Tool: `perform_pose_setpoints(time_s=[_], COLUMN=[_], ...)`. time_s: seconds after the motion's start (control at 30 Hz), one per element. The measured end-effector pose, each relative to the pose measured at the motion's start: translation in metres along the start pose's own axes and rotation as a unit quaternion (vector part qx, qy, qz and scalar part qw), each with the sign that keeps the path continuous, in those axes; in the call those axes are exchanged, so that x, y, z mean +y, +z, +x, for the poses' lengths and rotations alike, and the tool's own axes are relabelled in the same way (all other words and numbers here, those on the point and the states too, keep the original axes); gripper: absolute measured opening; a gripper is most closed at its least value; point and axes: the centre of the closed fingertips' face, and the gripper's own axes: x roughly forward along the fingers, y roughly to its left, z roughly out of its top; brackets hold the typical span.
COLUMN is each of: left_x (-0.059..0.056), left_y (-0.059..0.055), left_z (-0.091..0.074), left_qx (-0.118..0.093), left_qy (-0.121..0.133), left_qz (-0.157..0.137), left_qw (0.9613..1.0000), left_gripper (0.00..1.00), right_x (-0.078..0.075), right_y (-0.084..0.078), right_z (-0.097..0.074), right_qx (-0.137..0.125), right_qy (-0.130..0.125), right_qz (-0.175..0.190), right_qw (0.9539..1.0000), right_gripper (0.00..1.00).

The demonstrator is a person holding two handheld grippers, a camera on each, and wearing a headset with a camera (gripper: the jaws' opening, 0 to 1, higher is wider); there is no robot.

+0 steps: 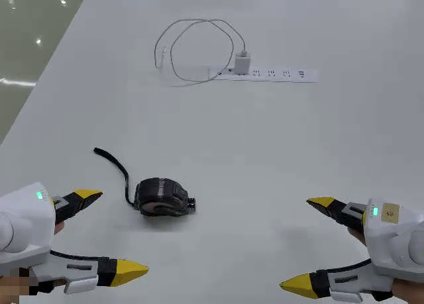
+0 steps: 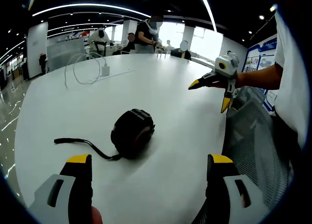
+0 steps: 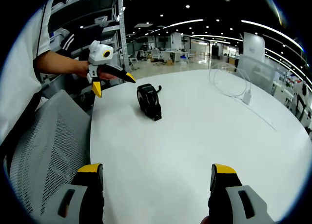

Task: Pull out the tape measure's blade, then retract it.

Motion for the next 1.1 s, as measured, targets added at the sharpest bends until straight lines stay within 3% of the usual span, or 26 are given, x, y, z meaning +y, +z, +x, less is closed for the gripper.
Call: perform_pose_setpoints(time_s=[0.73,1.1], left_x=[0.013,0.018], left_y=[0.005,0.003], left_z=[0.024,0.034], left_qx=[0.045,0.075], left_qy=[-0.036,-0.053], left_qz=[0.056,0.091], left_qw=[0.9967,0.9916], left_gripper=[0.91,0.89], right_x=[-0.003,-0.003], right_y=[0.009,0.012], right_z=[0.031,0.043], right_qx=[0.011,0.023], right_qy=[0.041,0.059], right_qz=[-0.031,-0.049], right_qw=[0.9986,0.9968], right_gripper=[0.89,0.87])
